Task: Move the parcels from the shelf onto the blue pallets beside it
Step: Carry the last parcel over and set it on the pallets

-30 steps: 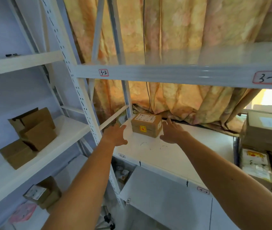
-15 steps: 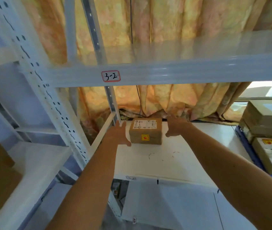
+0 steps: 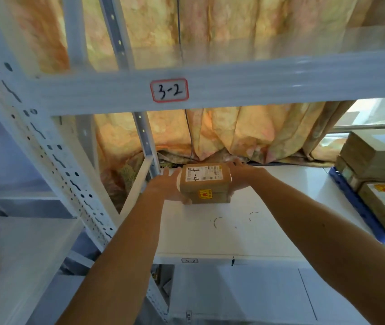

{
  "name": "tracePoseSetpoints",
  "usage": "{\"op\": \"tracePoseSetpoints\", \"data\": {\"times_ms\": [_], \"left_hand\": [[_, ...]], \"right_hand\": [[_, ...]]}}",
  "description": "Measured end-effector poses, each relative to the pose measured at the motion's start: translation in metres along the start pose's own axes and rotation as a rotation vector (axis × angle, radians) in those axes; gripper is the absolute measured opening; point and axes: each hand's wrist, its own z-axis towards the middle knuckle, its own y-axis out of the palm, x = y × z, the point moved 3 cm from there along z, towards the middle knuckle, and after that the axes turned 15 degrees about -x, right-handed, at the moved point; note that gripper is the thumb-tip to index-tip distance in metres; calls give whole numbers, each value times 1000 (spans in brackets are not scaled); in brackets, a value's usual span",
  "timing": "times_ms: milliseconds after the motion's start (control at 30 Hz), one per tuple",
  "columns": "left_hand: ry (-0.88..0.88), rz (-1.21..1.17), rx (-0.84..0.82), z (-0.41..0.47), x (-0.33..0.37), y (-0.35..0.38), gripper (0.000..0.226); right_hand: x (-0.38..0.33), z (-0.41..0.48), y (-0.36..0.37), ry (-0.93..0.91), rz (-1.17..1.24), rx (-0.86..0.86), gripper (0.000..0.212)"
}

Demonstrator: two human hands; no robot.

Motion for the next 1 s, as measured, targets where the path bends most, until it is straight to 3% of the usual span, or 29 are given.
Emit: {"op": "tracePoseSetpoints", "data": {"times_ms": [167,333,567,1000], "left_hand": [[68,30,-36,3,22,-16,134],[117,92,-28,32,38,-20,143],[101,118,-63,53,46,-16,141],[135,67,-3,49,45,-2,138]], "right_hand": [[-4,36,-12,-34,-93,8,135],[-13,48,-13,-77,-126,-45,126],[-12,73,6,-66,31,-53,150],[-18,52,13,-61,-22,-57,140]]}}
